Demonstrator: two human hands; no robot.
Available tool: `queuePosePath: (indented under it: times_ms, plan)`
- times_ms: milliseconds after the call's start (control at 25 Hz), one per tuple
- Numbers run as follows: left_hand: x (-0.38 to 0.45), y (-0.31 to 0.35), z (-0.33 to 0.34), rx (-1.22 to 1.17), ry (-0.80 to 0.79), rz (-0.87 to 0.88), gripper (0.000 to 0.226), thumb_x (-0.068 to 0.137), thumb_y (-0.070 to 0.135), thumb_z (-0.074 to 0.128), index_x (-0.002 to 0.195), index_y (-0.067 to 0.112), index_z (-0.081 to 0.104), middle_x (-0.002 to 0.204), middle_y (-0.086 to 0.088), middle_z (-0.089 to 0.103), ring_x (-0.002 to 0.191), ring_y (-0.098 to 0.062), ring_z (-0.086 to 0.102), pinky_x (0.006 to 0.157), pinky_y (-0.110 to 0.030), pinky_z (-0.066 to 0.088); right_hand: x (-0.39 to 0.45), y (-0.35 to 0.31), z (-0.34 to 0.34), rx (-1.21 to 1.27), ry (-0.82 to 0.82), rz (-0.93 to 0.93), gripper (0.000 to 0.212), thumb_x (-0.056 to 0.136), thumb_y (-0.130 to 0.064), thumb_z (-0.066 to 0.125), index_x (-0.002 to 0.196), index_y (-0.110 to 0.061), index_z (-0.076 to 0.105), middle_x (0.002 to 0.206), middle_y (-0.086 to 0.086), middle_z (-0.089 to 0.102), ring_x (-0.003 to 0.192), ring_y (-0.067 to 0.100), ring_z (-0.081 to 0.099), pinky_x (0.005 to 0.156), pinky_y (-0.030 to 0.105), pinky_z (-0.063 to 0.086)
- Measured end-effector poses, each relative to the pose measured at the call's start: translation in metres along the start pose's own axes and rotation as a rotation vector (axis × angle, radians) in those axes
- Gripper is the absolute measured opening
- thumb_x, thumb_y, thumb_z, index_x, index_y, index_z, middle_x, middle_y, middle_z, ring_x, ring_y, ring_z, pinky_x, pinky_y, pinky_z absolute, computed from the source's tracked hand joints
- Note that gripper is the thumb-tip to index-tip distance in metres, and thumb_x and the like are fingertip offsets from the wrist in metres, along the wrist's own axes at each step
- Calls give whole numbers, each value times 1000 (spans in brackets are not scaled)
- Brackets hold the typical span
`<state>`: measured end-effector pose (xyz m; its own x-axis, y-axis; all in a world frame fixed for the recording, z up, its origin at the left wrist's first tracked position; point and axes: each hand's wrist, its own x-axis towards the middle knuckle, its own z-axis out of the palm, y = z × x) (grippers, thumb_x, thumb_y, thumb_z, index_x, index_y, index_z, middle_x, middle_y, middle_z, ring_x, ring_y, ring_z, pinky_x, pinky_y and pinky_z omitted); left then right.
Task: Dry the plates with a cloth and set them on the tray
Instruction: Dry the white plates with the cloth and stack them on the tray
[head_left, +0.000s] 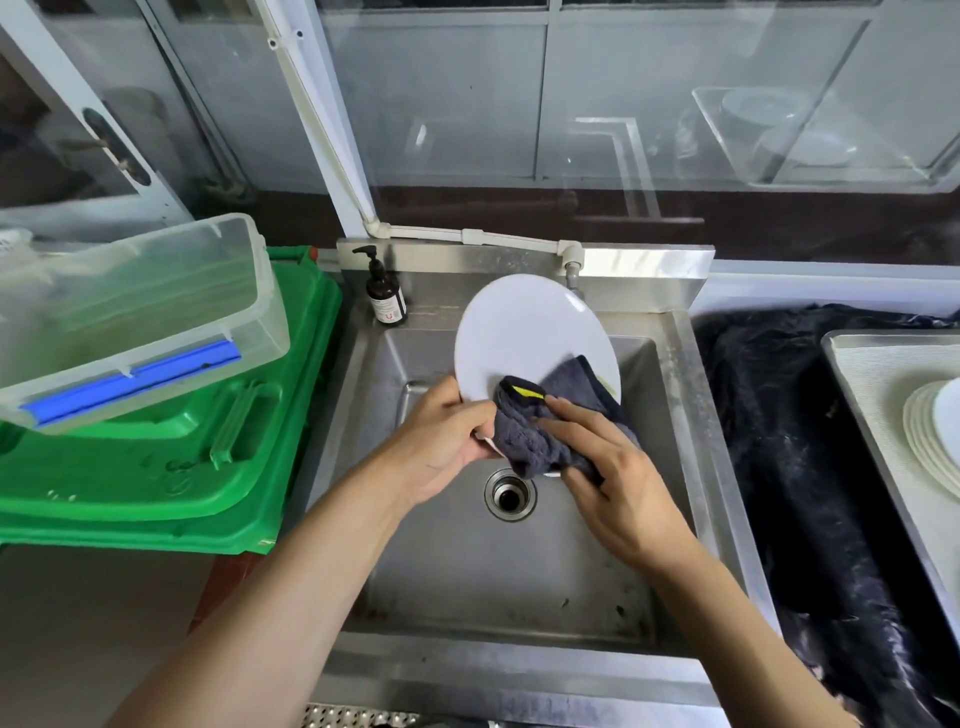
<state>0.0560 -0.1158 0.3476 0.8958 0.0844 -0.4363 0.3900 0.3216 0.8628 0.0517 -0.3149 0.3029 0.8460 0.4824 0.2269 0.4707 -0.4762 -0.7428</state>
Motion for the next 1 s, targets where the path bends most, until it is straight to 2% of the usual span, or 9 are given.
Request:
queuePosePath:
  times_ms: [160,320,400,520,600,720,840,920,1000]
  plan:
    - [-5,-9,5,67,-74,-24,32,80,-26,32,99,-8,50,96,-21,50,93,-35,52,81,-60,55,25,-3,1,7,94,78,54,92,-5,57,143,-24,59,157,-3,46,144,6,42,118,21,31]
    - [-14,-9,15,20,-121,-34,31,69,-19,42,97,-8,51,91,-19,43,87,-31,43,77,-53,50,57,-12,-12,-16,140,70,52,94,-4,56,143,-21,59,157,0,45,143,9,42,116,11,24]
    - [-9,-2,13,-41,-74,-12,30,72,-22,38,98,-12,50,93,-20,47,89,-32,48,80,-59,52,47,-15,-11,-43,101,26,50,91,-15,52,140,-22,62,155,-3,48,144,9,42,118,15,26]
    - [-3,-2,5,-90,-1,3,34,77,-28,28,93,-8,51,96,-22,47,91,-34,45,91,-74,42,13,-20,2,-39,51,24,54,87,-29,46,138,-26,63,152,-11,49,144,5,41,119,24,32]
    - [-5,-5,1,-77,-8,-15,37,78,-28,28,103,-13,50,100,-23,48,93,-35,46,93,-75,40,5,-16,6,-40,55,35,51,89,-22,51,138,-25,63,153,-11,49,143,4,42,119,31,36]
    - [-8,-10,3,7,-74,-14,38,79,-27,30,104,-8,51,99,-19,50,95,-34,50,89,-68,48,22,-12,5,-12,124,118,53,93,-4,58,142,-22,60,157,-3,46,144,10,43,118,39,37]
    - [-14,-12,9,56,-174,-27,30,72,-19,40,101,-17,48,99,-18,47,93,-31,42,84,-56,45,49,-29,3,24,161,94,52,92,-9,55,142,-20,60,157,-1,46,140,6,44,117,29,37]
    - [-17,-15,11,44,-191,-39,29,74,-19,37,100,-15,51,102,-20,48,95,-31,40,83,-55,39,59,-41,7,28,91,-16,57,88,-9,52,142,-24,59,158,-4,44,143,2,40,117,19,32]
    - [-18,-16,11,23,-191,-33,32,74,-19,37,102,-13,51,101,-20,48,96,-32,40,83,-55,37,65,-42,6,10,51,-68,57,89,-8,53,144,-23,58,159,-2,42,147,7,38,119,19,29]
